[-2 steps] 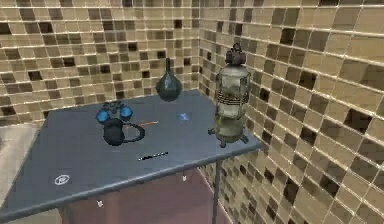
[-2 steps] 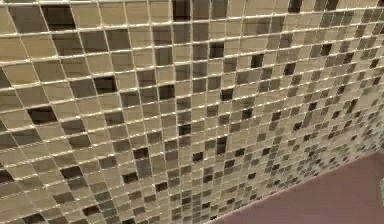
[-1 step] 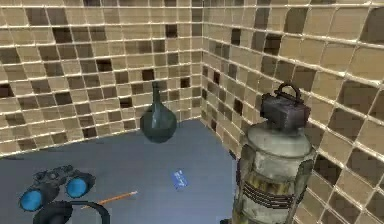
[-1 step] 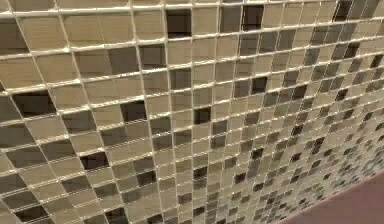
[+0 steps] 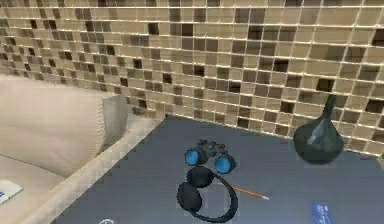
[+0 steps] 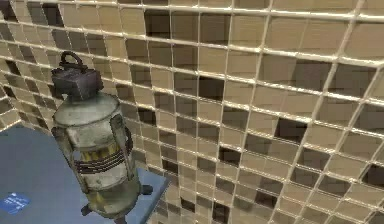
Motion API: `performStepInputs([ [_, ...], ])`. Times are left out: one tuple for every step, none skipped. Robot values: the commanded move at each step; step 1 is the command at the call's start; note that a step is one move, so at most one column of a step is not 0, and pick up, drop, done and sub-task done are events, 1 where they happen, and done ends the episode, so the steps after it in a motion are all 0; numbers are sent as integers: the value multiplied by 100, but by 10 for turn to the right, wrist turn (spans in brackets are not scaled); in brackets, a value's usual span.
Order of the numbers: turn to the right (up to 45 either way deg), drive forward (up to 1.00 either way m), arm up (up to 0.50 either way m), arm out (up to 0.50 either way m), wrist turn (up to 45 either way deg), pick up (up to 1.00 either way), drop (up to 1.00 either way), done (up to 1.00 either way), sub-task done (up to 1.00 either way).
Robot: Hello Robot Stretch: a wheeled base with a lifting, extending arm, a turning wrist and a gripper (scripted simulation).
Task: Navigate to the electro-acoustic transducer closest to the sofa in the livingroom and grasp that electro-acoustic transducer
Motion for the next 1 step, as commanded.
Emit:
performStepInputs([
  [-450,0,0,0,0,0,0,0,0],
])
